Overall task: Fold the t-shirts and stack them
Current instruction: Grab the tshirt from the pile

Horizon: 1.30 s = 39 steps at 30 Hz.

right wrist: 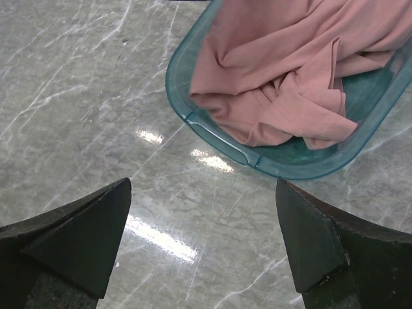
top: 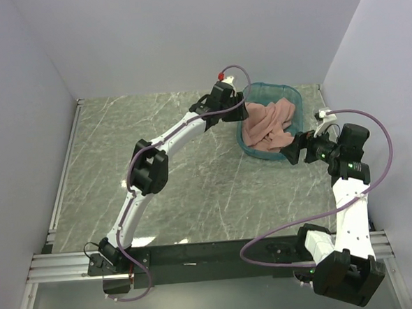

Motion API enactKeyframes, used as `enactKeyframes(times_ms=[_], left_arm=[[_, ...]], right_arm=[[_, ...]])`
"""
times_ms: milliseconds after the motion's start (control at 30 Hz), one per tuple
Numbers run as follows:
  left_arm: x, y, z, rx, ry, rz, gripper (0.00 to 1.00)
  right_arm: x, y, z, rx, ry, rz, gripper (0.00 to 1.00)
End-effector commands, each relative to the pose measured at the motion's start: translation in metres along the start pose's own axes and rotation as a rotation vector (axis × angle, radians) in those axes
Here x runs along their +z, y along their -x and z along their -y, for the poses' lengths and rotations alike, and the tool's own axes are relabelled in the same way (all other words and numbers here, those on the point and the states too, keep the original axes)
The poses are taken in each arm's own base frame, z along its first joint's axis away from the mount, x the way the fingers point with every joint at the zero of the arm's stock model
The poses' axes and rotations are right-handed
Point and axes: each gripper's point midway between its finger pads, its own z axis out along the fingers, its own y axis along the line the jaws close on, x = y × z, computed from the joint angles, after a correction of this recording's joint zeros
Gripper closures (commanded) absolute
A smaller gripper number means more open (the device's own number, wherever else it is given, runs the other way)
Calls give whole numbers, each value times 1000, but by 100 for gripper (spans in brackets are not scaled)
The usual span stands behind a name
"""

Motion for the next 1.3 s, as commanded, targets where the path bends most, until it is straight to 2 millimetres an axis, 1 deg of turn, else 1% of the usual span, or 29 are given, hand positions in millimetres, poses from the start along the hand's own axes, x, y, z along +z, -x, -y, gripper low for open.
enactKeyframes(times_ms=[0, 100, 200, 300, 333, 467, 567, 600, 733, 900, 1133, 1267], left_arm=[[-8, 24, 32, 15, -70, 89, 46], [-9, 26, 38, 17, -81, 100, 47], [-5, 22, 38, 18, -73, 98, 49], [2, 16, 30, 22, -38, 94, 50], [5, 13, 27, 23, -30, 90, 53], [8, 7, 22, 31, -9, 81, 55], [12, 2, 19, 43, -3, 70, 55], [13, 2, 14, 45, 26, 80, 55], [21, -9, 9, 47, 27, 53, 54], [27, -17, 3, 47, 48, 41, 54], [28, -20, -13, 89, 153, 59, 58], [29, -24, -20, 149, 219, 71, 59]], right_arm=[[-1, 10, 0, -8, 5, 30, 1], [-1, 9, 1, -4, 1, 30, 2], [0, 8, 2, 3, -1, 25, 2], [1, 6, 3, 10, -2, 19, 2], [1, 7, 4, 11, -3, 20, 2], [1, 7, 5, 16, -7, 22, 2], [2, 6, 7, 25, -11, 18, 2], [2, 5, 7, 26, -11, 17, 2], [3, 5, 9, 29, -18, 16, 2], [3, 4, 11, 35, -22, 13, 2], [3, 4, 11, 37, -23, 14, 2], [2, 5, 10, 35, -17, 17, 2]])
